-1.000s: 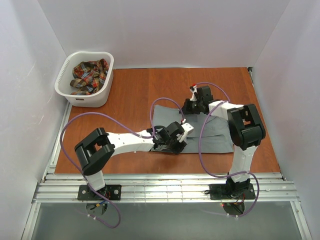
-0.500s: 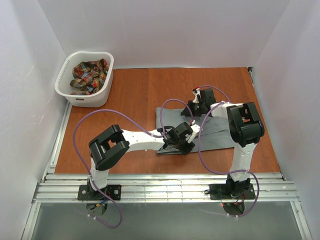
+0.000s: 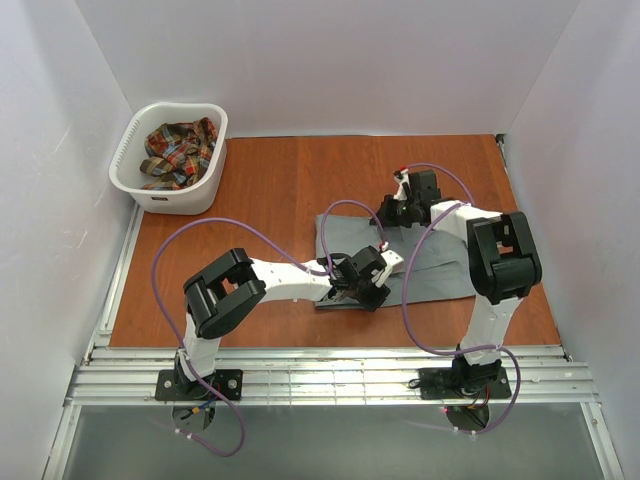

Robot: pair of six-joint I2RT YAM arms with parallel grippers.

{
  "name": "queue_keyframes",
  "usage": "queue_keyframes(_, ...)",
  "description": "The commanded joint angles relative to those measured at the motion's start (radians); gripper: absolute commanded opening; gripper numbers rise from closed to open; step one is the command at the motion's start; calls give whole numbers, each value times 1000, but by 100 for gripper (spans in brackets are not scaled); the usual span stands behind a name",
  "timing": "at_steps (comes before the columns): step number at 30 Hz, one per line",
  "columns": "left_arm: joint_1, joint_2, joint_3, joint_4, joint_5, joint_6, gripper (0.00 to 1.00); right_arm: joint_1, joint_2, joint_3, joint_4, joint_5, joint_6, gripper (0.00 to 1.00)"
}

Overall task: Fold and stack the long sleeve shirts
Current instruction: Fold the shirt

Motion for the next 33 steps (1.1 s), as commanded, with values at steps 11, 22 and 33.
queue_keyframes(11, -9, 35, 20, -74, 41, -41, 5, -82, 33, -5, -7, 75, -54, 2)
queue_keyframes(22, 0, -74, 54, -67, 14, -97, 51, -87, 77, -39, -12, 129, -57, 2)
queue_keyframes(33, 294, -224, -1, 84, 12, -311, 64, -89, 55, -71, -12, 144, -89, 2)
